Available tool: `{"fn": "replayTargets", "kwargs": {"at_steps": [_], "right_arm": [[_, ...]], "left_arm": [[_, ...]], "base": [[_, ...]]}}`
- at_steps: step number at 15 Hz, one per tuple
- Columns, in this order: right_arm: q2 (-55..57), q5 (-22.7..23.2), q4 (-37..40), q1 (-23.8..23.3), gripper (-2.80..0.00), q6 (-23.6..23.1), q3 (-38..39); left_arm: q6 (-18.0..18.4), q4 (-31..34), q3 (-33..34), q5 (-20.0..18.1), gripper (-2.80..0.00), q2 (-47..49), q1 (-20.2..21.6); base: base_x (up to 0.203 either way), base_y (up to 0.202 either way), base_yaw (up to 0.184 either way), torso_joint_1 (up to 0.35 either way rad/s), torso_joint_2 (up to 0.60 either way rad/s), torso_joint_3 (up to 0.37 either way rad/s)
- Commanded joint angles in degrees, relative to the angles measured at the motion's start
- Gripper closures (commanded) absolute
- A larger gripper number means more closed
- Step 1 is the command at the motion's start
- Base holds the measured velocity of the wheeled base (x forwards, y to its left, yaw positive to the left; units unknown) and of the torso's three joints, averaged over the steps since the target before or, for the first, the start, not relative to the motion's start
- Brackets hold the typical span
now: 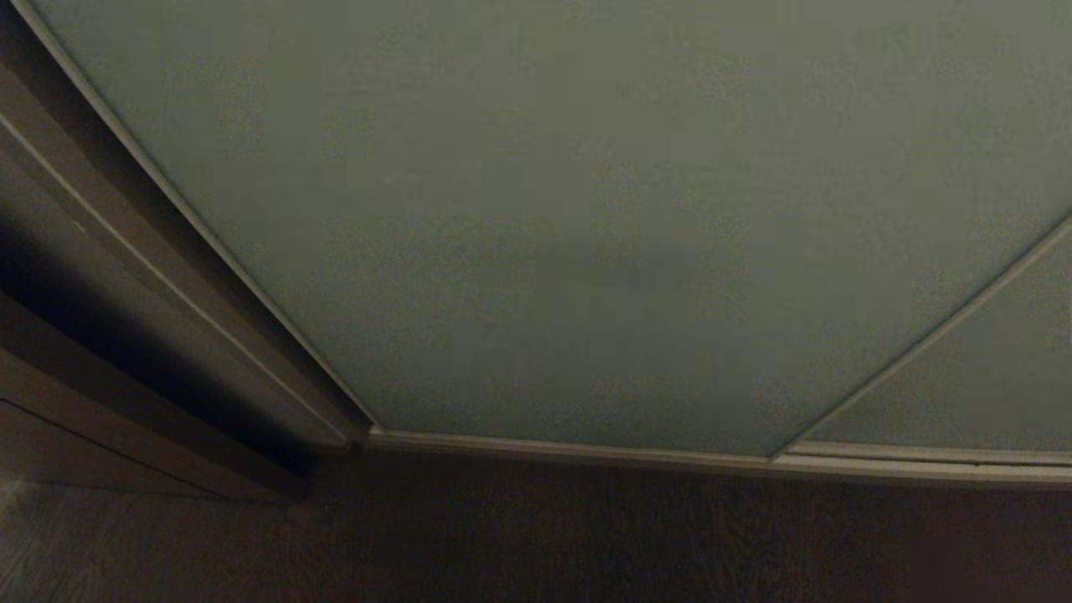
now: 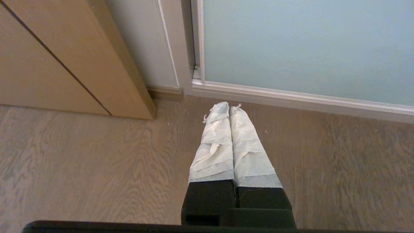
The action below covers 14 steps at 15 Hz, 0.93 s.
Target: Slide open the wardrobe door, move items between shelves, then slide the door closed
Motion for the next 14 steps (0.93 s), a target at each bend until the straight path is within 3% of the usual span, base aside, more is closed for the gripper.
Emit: {"fn": "replayTargets", "kwargs": {"at_steps": [1, 14], "right_arm": [[-8.5, -0.4, 2.4, 0.9, 0.00, 1.1, 0.3], [-8.4, -0.5, 2.3, 1.0, 0.00, 2.9, 0.3]], "left_arm": [[0.0, 0.0, 0.0, 0.0, 0.00, 0.0, 0.0], [0.0, 0.0, 0.0, 0.0, 0.00, 0.0, 0.0]], "base": [[0.000, 0.000, 0.000, 0.000, 0.00, 0.000], [0.000, 0.000, 0.000, 0.000, 0.00, 0.000]]}}
